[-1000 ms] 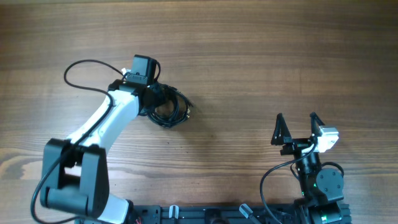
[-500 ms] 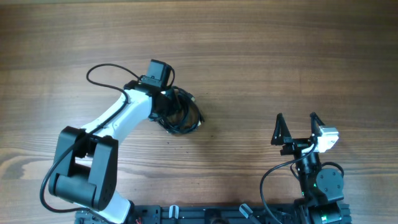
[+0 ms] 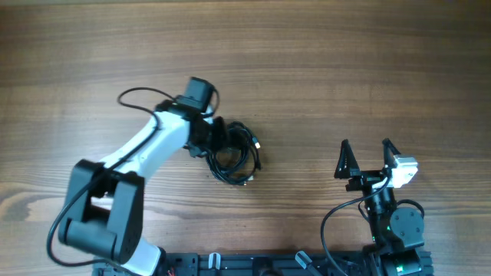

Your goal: Untangle cables

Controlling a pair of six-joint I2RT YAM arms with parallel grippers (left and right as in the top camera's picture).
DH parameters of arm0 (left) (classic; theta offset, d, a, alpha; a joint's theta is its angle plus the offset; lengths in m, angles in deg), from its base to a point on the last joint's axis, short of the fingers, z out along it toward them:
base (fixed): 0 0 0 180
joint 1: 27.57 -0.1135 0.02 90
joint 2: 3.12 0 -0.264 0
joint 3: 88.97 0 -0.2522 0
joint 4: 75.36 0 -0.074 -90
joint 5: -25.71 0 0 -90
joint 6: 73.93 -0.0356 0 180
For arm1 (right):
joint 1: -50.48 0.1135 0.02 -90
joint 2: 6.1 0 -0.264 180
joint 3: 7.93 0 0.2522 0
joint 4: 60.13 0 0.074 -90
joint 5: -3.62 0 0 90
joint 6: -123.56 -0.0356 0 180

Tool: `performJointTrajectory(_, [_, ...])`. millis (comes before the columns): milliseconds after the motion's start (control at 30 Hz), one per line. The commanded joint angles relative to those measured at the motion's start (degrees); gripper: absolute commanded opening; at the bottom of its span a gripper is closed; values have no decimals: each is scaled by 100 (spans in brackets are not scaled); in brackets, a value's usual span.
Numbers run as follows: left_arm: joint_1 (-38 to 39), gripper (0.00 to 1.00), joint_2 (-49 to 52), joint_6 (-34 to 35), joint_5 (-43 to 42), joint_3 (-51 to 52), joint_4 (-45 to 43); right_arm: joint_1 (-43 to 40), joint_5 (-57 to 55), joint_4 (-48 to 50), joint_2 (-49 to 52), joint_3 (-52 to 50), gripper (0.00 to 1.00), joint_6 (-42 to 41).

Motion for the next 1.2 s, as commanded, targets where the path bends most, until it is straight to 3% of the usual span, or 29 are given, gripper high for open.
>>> performJointTrajectory(0, [-560,37,-337,-20,-240,-142,-140,20,11,17,-17,-4,100,98])
performJointTrajectory(67, [-796,67,-334,-20,155,-142,-306,20,11,17,-17,-4,100,96])
performJointTrajectory(133, [-833,86,-321,-17,531,-142,-420,20,11,17,-17,-4,100,98])
performJointTrajectory(367, [-811,98,-282,-20,662,-98,-409,17,11,17,-17,-4,100,96])
performJointTrajectory(867, [-804,100,-271,-17,660,380,-529,20,11,15,-17,-4,100,98])
performJointTrajectory(900, [-804,98,-271,-20,656,442,-540,17,11,17,-17,-4,100,96])
performJointTrajectory(967, [-804,79,-271,-17,656,595,-544,17,11,15,-17,-4,100,96])
performJointTrajectory(1000, [-804,78,-271,-17,656,658,-560,17,11,15,-17,-4,100,96])
performJointTrajectory(1167, [-715,86,-271,-17,656,859,-586,20,11,15,-17,-4,99,96])
